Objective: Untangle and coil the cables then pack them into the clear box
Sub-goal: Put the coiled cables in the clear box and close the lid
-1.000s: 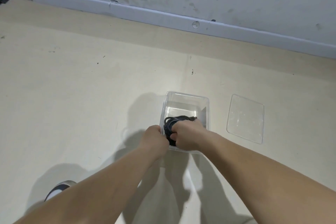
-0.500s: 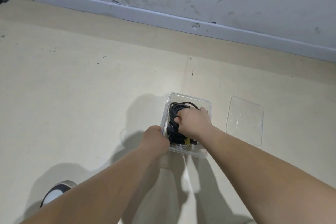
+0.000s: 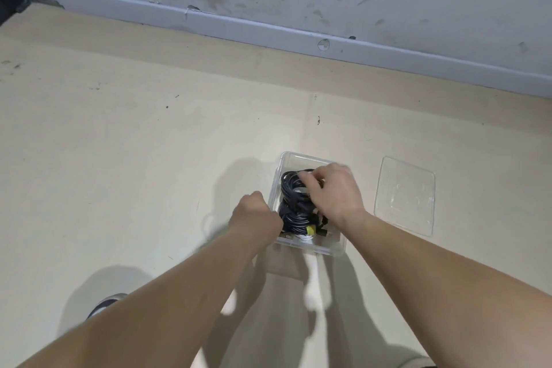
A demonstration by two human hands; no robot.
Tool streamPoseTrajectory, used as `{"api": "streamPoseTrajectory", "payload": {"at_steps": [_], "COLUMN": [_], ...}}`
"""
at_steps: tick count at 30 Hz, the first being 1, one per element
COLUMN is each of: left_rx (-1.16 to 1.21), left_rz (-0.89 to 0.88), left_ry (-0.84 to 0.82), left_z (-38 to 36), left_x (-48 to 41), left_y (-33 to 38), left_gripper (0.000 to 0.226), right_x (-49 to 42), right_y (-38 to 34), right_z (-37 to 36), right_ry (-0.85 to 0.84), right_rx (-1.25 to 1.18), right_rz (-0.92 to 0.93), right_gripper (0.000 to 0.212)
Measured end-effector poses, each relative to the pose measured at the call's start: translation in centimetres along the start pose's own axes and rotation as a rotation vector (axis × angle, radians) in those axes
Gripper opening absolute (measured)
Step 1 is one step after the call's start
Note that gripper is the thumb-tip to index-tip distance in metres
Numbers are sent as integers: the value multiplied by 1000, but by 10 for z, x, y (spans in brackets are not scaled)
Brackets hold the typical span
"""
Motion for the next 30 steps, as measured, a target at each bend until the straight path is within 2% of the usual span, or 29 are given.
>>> {"api": "streamPoseTrajectory", "payload": {"at_steps": [2, 3, 5, 7, 9, 12, 14, 17, 20, 22, 23, 26, 27, 30], "left_rx": [-76, -80, -69, -47, -8, 37, 30, -43, -90, -115, -121, -119, -124, -119], "left_rz": [-97, -178, -325, -377, -377, -335, -337, -358, -338, -331, -329, -323, -325, -331], "left_ry": [117, 187, 246, 166, 61, 12, 13, 40, 51, 53, 51, 44, 41, 28], "left_z": [3, 2, -6, -22, -42, -68, -80, -89, -90, -89, -89, -89, -88, -89], "left_x": [4, 6, 12, 14, 17, 16, 12, 3, -5, -9, -11, -13, -14, -14], "left_y": [10, 15, 29, 41, 52, 58, 60, 64, 68, 68, 68, 66, 66, 65], "left_gripper": [35, 37, 31, 26, 21, 21, 25, 26, 29, 30, 30, 30, 29, 29], "right_x": [11, 15, 24, 31, 38, 40, 36, 29, 29, 32, 34, 37, 38, 40], "right_y": [11, 19, 41, 65, 88, 112, 120, 132, 141, 144, 147, 157, 157, 153], "right_z": [10, 16, 28, 37, 39, 34, 31, 30, 20, 14, 12, 6, 7, 5], "right_ry": [171, 218, 227, 91, -125, -350, -408, -459, -417, -288, -244, -360, -380, -246], "right_rx": [51, 86, 137, 156, 170, 255, 284, 238, 222, 283, 313, 345, 329, 304], "right_rz": [12, -3, -103, -270, -371, -322, -306, -339, -328, -318, -301, -256, -266, -335], "right_gripper": [24, 20, 27, 37, 40, 37, 31, 34, 32, 26, 30, 42, 39, 24]}}
Point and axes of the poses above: each hand's wrist, its own x-axis away from the middle knuckle, its own z-axis out of the back of the hand, y = z × x, the point moved 1 cm from there along -x, towards the middle knuckle, and after that the axes turned 3 degrees about z, right-handed, at the moved point
